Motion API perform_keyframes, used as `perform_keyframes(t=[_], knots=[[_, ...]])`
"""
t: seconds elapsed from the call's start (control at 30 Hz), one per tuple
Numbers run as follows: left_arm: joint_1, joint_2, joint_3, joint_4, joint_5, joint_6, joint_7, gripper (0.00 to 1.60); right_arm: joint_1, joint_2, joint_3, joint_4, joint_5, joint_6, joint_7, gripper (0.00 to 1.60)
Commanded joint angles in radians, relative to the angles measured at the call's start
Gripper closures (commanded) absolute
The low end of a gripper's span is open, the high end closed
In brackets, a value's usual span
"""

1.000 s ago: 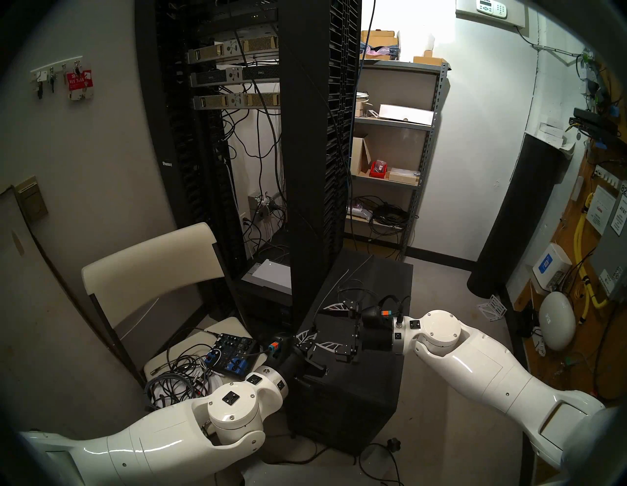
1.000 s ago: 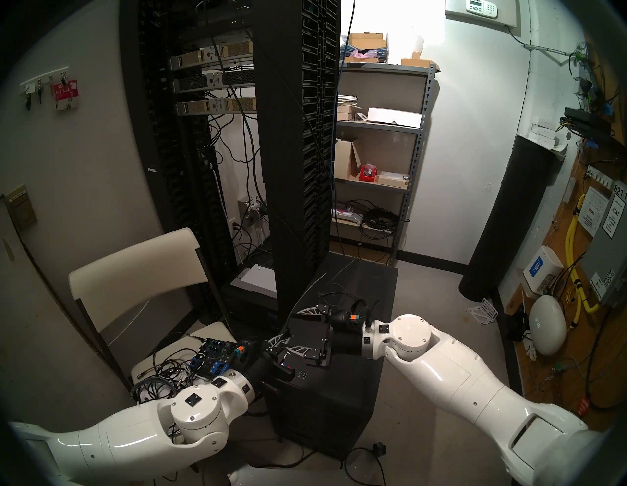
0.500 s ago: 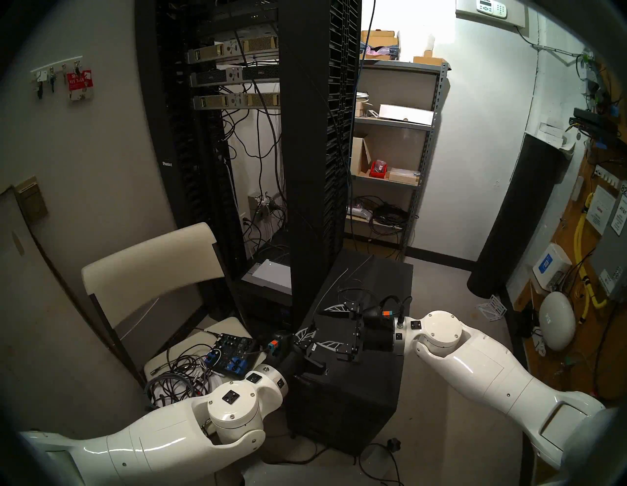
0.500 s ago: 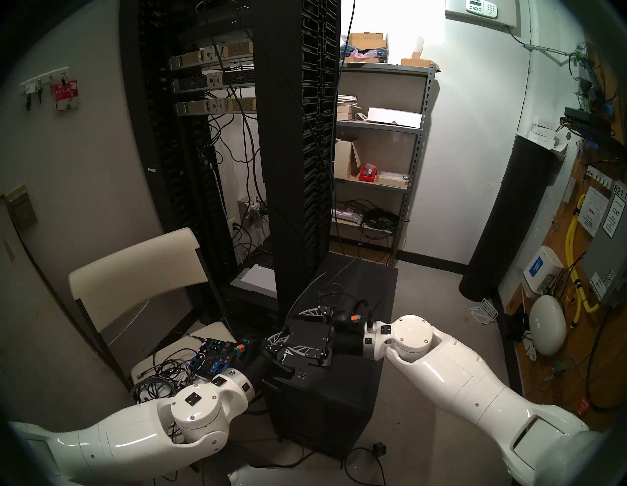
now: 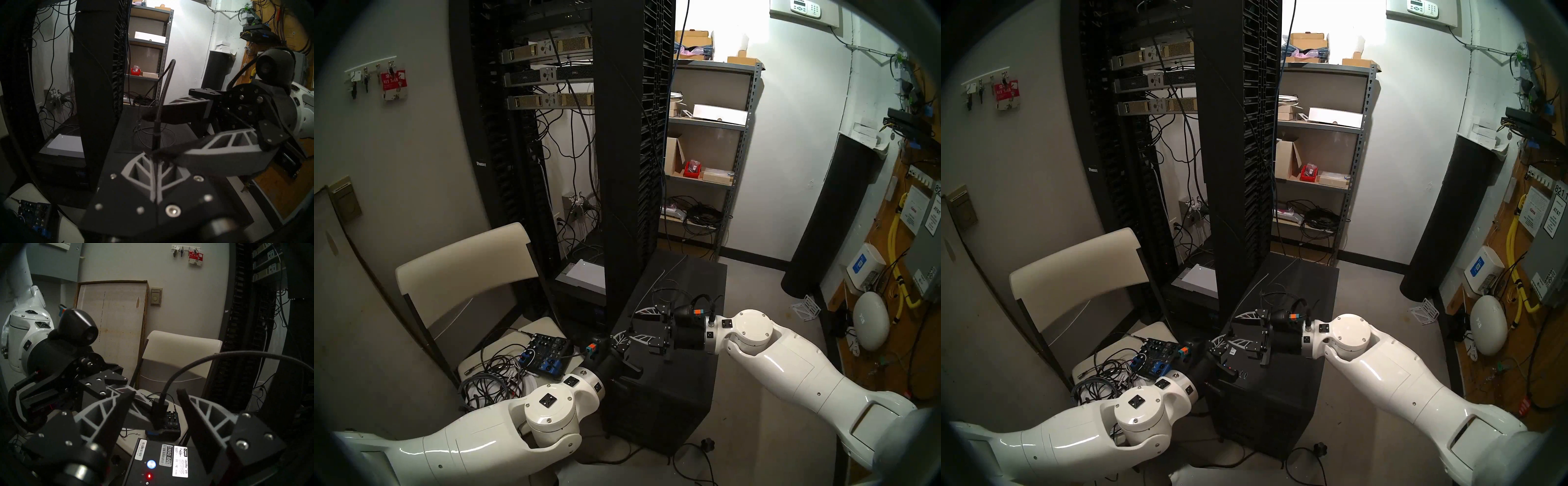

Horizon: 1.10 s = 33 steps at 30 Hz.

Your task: Insert the cable into the workstation's USB slot

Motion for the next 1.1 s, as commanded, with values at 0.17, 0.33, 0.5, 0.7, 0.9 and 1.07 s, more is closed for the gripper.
perform_keyframes(t=[0.17,0.33,0.5,0.7,0.9,1.07], knots=[[-0.010,-0.013,-0.007,-0.020,0.003,-0.008,0.008,1.60,0.024,-0.020,-0.001,-0.004,-0.002,0.006,0.013,0.80],[-0.008,-0.012,-0.009,-0.023,0.001,-0.007,0.012,1.60,0.018,-0.014,-0.005,-0.010,-0.009,0.022,0.016,1.02],[-0.009,-0.009,-0.009,-0.024,0.000,-0.010,0.012,1.60,0.011,-0.014,-0.008,-0.013,-0.018,0.026,0.012,1.51],[-0.015,-0.001,0.000,-0.026,0.013,0.000,0.005,1.60,0.000,-0.009,-0.001,-0.029,-0.032,0.023,-0.004,1.60],[-0.019,0.032,0.018,-0.041,0.013,0.031,-0.040,0.00,-0.007,-0.002,0.006,-0.039,-0.040,0.012,-0.007,1.60],[-0.013,0.088,0.029,-0.051,0.011,0.055,-0.093,0.00,-0.015,0.000,0.013,-0.043,-0.039,0.008,-0.009,1.60]])
